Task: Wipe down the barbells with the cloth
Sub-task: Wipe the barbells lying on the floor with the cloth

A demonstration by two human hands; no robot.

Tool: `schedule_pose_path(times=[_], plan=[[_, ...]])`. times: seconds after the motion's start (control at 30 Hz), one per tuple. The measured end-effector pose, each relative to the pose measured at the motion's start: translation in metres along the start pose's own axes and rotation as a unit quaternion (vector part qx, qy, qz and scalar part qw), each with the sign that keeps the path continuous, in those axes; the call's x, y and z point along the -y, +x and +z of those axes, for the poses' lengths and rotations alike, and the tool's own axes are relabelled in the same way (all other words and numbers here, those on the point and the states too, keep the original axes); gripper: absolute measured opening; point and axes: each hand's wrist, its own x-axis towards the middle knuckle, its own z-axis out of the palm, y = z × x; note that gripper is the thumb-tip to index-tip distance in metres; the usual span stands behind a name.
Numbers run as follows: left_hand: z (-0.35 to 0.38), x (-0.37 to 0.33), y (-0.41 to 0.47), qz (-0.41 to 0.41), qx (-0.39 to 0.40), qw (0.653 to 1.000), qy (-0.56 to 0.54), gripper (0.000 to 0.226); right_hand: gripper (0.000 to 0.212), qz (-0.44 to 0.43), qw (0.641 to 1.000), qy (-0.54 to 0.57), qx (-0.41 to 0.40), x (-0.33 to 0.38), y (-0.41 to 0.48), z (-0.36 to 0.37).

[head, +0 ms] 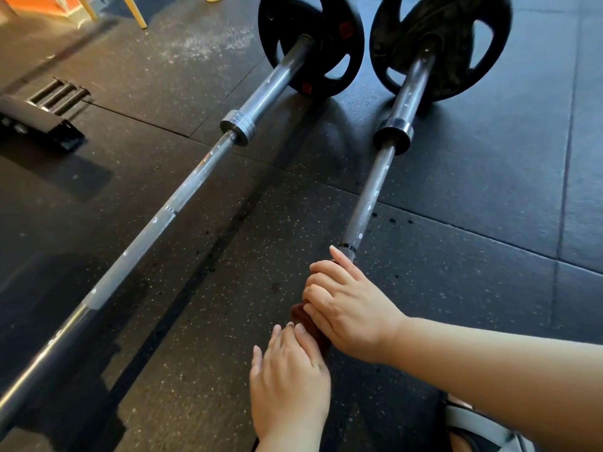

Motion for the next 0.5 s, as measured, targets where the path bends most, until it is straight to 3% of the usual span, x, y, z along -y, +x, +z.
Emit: schedule_pose_path(times=[0.3,0.5], plan=[[-0.001,-0.001,-0.004,-0.010,0.002,1.000,-0.001,0.060,0.039,-0.134,0.991,0.010,0.011,-0.020,-0.014,0.000],[0.002,0.000,-0.003,0.001,-0.011,1.000,0.001,0.070,0.041,0.023,0.998,0.053,-0.031,-0.012,-0.014,-0.001]])
